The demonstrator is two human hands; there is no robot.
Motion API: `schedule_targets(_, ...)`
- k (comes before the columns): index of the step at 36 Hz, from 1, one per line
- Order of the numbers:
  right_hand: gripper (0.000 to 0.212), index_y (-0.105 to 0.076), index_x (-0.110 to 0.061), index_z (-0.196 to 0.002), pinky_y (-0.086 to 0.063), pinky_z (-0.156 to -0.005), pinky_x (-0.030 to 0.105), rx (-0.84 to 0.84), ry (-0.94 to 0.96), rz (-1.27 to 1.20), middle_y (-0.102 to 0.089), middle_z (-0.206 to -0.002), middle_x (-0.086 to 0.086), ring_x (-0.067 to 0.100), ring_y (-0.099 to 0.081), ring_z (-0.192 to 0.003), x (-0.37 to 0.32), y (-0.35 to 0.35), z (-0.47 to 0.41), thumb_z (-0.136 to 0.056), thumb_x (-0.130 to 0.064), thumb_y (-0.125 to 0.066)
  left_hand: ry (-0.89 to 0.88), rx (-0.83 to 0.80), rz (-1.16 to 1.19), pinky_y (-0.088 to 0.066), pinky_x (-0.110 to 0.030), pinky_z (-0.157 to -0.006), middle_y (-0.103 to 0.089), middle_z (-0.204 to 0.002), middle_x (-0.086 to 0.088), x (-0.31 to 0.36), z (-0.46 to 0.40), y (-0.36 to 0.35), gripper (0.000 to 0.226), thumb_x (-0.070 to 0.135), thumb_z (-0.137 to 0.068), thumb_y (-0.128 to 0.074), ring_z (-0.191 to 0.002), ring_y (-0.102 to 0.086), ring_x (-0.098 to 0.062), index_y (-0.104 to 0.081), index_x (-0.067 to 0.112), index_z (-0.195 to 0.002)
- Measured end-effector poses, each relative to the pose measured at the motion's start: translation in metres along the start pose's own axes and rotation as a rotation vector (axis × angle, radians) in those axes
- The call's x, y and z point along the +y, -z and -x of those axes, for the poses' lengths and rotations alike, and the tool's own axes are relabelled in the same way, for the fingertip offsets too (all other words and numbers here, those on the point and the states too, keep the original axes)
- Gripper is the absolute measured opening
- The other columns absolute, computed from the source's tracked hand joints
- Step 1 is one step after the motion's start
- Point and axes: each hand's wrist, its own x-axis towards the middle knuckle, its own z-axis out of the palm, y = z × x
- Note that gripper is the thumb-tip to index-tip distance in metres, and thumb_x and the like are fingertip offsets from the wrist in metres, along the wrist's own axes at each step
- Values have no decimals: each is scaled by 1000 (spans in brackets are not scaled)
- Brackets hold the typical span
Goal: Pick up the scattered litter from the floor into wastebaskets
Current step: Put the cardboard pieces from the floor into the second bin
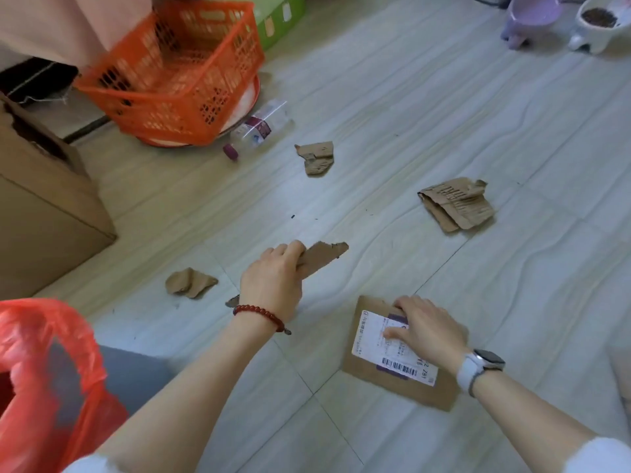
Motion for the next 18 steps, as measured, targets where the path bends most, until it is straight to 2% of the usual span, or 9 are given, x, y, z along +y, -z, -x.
schedule_targets(2, 29, -52, -26, -106, -41, -75, 31, 28, 24, -81, -57, -105, -4, 16, -54, -99, -11, 11, 7, -87, -48, -52, 74, 82, 128, -35, -32, -56, -52, -76, -1, 0, 1, 28, 8, 10, -87, -47, -70, -47, -25, -50, 11, -95)
schedule_targets(4, 20, -51, -25, -93, -40, -64, 30, 122, 60, -144, -57, -96, -4, 18, -55, -84, -33, 29, 10, -89, -45, -51, 153, 196, 268, -38, -34, -58, -53, -72, -4, 1, 1, 58, 6, 15, -90, -48, -67, -48, -27, -47, 10, -92)
schedule_targets(6, 19, -51, -23, -90, -37, -61, 30, 263, 115, -187, -55, -90, -5, 20, -55, -80, -60, 51, 12, -90, -42, -51, 211, 333, 379, -39, -36, -58, -52, -67, -4, -1, 1, 88, 7, 15, -89, -50, -63, -48, -28, -45, 10, -89)
schedule_targets(8, 22, -53, -17, -94, -35, -62, 29, 410, 179, -267, -53, -88, -5, 20, -53, -79, -91, 77, 19, -90, -38, -52, 226, 445, 459, -39, -34, -57, -49, -62, 1, -6, 3, 120, 5, 13, -88, -51, -58, -49, -21, -48, 10, -90)
schedule_targets(9, 22, -54, -15, -95, -35, -63, 29, 472, 207, -320, -53, -87, -5, 18, -51, -78, -107, 90, 23, -90, -36, -53, 230, 496, 491, -39, -31, -56, -47, -60, 5, -10, 6, 137, 3, 12, -88, -51, -54, -48, -11, -48, 11, -89)
schedule_targets(12, 17, -52, -15, -90, -35, -60, 23, 602, 258, -566, -53, -76, -9, 9, -50, -68, -157, 126, 40, -89, -31, -56, 256, 650, 558, -34, -11, -51, -44, -61, 12, -31, 21, 188, 5, 9, -88, -52, -52, -48, 5, -49, 13, -90)
schedule_targets(14, 16, -49, -16, -85, -36, -54, 18, 614, 277, -794, -52, -72, -12, 4, -50, -65, -190, 143, 49, -88, -27, -59, 282, 741, 576, -34, -7, -55, -46, -67, 16, -50, 39, 219, 10, 10, -88, -53, -56, -48, 10, -54, 8, -98)
schedule_targets(18, 16, -46, -18, -77, -42, -43, 24, 470, 351, -1123, -56, -74, 1, 13, -52, -56, -253, 159, 68, -89, -21, -56, 347, 885, 535, -35, -5, -56, -44, -69, 17, -92, 92, 266, 12, 11, -88, -53, -55, -46, 9, -52, 12, -100)
